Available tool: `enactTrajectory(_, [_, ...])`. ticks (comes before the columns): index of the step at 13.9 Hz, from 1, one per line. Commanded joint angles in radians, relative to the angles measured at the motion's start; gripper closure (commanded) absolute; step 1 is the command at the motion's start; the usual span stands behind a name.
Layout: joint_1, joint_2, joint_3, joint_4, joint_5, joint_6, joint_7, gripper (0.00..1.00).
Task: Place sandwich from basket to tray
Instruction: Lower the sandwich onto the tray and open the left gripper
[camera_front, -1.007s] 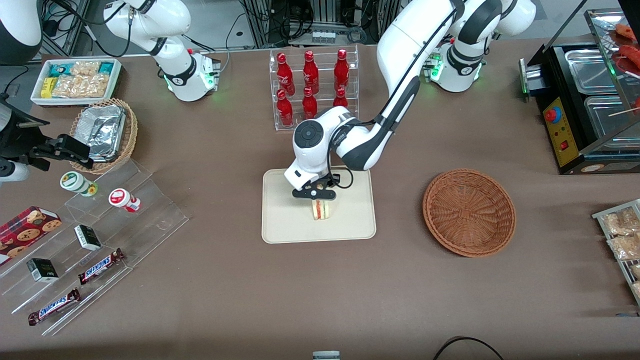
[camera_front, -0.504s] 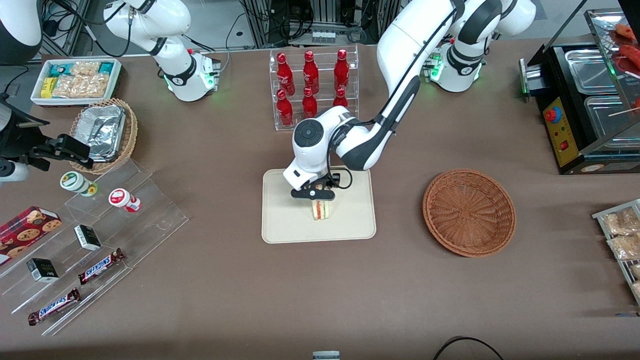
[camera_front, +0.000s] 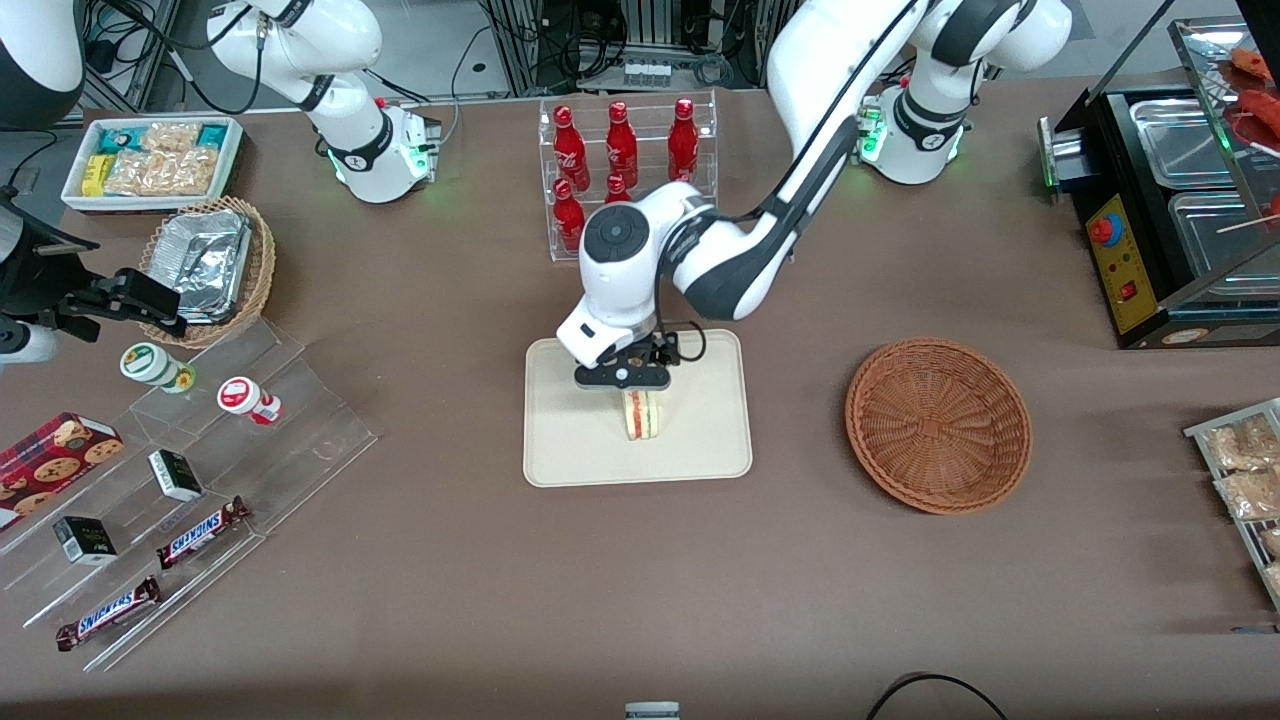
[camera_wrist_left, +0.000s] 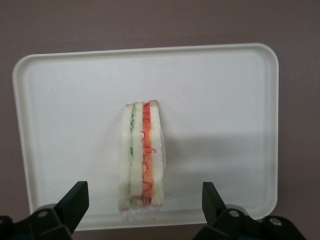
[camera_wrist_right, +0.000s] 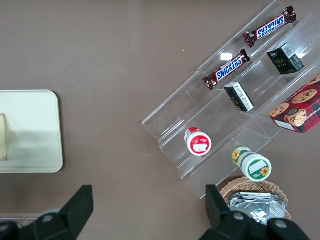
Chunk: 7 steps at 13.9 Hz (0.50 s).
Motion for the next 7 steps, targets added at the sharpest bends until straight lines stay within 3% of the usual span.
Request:
enactTrajectory(1, [0.051,-0.132,0.006,-0.069,-0.002,-0.044,-0.038,0.0])
enactTrajectory(7, [0.212,-0.303,0.007,-0.094,-0.002,-0.22,-0.025,0.0])
